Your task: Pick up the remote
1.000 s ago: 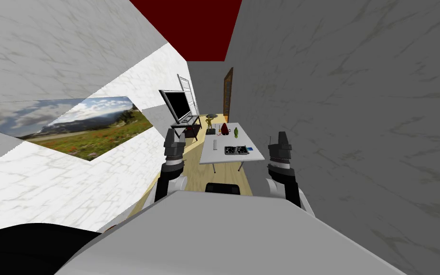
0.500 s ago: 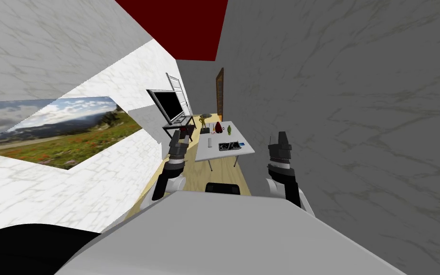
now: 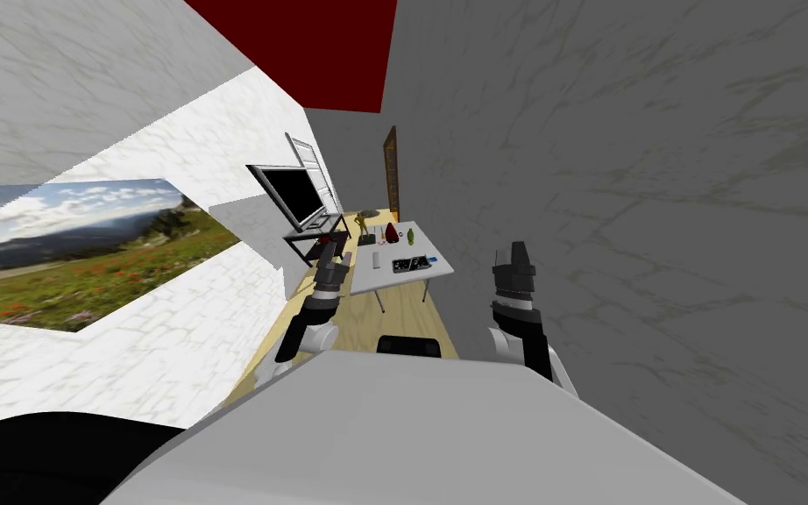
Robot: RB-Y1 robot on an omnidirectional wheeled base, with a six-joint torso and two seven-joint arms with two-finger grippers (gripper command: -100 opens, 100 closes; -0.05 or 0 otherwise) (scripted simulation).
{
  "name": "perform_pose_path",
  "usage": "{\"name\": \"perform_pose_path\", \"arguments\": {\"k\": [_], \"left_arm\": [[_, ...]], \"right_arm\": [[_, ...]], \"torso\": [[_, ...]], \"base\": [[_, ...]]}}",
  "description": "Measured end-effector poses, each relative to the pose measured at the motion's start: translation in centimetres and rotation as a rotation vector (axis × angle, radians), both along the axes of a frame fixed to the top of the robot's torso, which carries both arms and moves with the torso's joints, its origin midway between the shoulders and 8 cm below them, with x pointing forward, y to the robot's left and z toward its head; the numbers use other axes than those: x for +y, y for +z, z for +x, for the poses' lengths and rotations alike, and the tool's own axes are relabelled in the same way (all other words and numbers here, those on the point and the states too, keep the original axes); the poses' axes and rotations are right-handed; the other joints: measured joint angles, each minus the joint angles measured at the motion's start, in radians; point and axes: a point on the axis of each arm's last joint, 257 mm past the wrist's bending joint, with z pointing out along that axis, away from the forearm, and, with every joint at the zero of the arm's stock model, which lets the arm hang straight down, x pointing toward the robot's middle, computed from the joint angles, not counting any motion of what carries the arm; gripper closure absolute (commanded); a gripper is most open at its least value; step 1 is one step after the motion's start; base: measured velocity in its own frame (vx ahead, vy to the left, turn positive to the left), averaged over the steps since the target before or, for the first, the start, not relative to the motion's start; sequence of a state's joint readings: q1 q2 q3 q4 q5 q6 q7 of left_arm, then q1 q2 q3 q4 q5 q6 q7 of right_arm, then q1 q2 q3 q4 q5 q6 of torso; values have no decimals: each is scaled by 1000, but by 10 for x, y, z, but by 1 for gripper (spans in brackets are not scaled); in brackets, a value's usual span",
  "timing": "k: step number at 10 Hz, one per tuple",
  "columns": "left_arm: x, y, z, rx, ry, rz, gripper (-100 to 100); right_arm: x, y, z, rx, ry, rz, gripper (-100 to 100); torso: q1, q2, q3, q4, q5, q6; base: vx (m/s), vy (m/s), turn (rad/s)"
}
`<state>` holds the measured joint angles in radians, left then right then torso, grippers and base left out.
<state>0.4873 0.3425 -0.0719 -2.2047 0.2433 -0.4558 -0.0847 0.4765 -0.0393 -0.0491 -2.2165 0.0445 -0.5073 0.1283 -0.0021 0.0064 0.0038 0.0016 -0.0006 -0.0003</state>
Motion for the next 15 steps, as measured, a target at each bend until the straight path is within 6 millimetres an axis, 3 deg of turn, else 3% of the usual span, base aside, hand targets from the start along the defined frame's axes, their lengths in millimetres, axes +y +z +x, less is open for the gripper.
{"name": "perform_pose_path", "arguments": {"k": [9,15], "left_arm": [[2,-64,35,253,-110,-26,-100],[11,-110,48,420,-151,-25,-100]], "right_arm": [[0,0,0,0,0,0,0],[0,0,0,0,0,0,0]], "torso": [[0,0,0,0,0,1],[2,-2,-1,0,0,-1]], "base": [[-85,-63,-204],[-37,-44,-142]]}}
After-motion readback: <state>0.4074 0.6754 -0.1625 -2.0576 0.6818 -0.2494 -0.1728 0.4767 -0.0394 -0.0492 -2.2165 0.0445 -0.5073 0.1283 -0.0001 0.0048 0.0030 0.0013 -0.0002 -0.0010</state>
